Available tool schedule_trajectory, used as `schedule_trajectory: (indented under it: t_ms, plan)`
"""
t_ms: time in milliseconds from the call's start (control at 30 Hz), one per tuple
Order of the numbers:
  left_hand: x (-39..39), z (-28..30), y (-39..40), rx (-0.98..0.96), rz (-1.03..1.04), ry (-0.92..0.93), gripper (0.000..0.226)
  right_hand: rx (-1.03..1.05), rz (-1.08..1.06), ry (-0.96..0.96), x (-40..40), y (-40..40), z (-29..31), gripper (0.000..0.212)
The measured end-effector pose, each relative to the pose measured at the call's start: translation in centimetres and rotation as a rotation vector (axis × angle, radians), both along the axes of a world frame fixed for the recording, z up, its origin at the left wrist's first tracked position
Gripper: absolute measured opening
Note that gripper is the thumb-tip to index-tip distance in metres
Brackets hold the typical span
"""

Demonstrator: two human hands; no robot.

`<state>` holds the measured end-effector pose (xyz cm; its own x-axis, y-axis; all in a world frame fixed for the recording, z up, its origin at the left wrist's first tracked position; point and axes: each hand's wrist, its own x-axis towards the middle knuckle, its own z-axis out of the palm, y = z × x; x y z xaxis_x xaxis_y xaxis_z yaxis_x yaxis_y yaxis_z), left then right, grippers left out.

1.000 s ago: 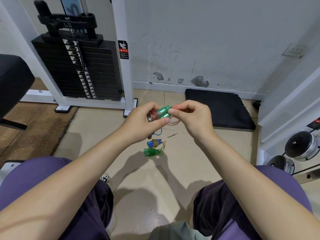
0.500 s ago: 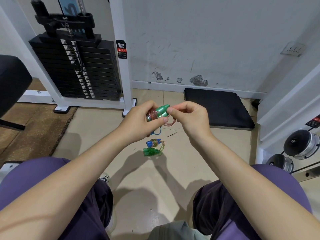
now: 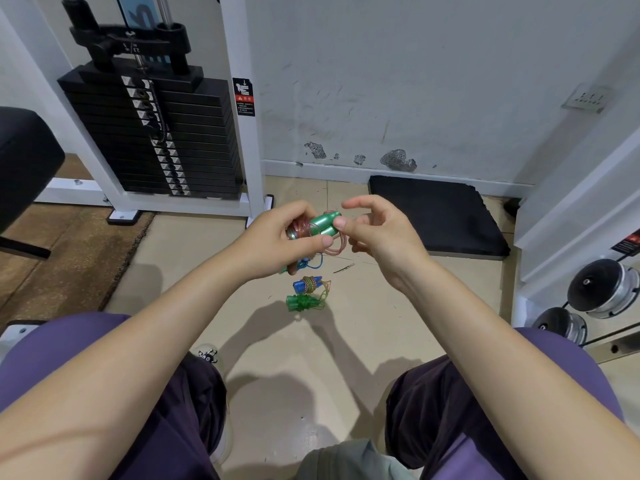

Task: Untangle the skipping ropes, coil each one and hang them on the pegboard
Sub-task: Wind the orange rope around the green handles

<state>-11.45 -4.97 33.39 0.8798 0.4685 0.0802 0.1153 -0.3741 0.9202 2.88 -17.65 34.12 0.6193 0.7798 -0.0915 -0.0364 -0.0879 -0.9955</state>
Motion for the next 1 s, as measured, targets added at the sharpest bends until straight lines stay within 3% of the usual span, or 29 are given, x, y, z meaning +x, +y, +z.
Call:
schedule_trajectory:
  t_ms: [100,167,267,467,633,867,1000]
  plan:
    - [-0.4,0.4,0.5,-0.168,-0.123,-0.002,0.022,0.020,0.328,0.171,0.9,-0.7,0.6,0.029]
    - [-0.5,0.5,0.6,-0.224,-0.177,0.008,0.022,0.038,0.374,0.186,0.9,-0.7,0.6,0.023]
    - [-0.6,0.5,0.6,-0.246,-0.187,0.024,0.024,0.008,0.306,0.122,0.4,-0.4,0.5,0.023]
    - [-0.6,0.8,1.0,-0.309,-0.123,-0.047,0.033,0.102,0.287,0.254,0.9,-0.5,0.8,0.020]
    - [-0.7,0.8,1.3,-0.302,-0.101,-0.011,0.039,0.107,0.194,0.247,1.4,-0.5,0.5,0.006]
    - [-0.6,-0.1,1.5,-0.299,-0.121,0.091,0.021,0.013,-0.075,-0.067,2.9,-0.5,0.2,0.006]
    - [-0.7,-0.4,1.6,-0.322,-0.223,0.110,0.024,-0.014,-0.147,-0.044,3.1,-0.5,0.0,0.007]
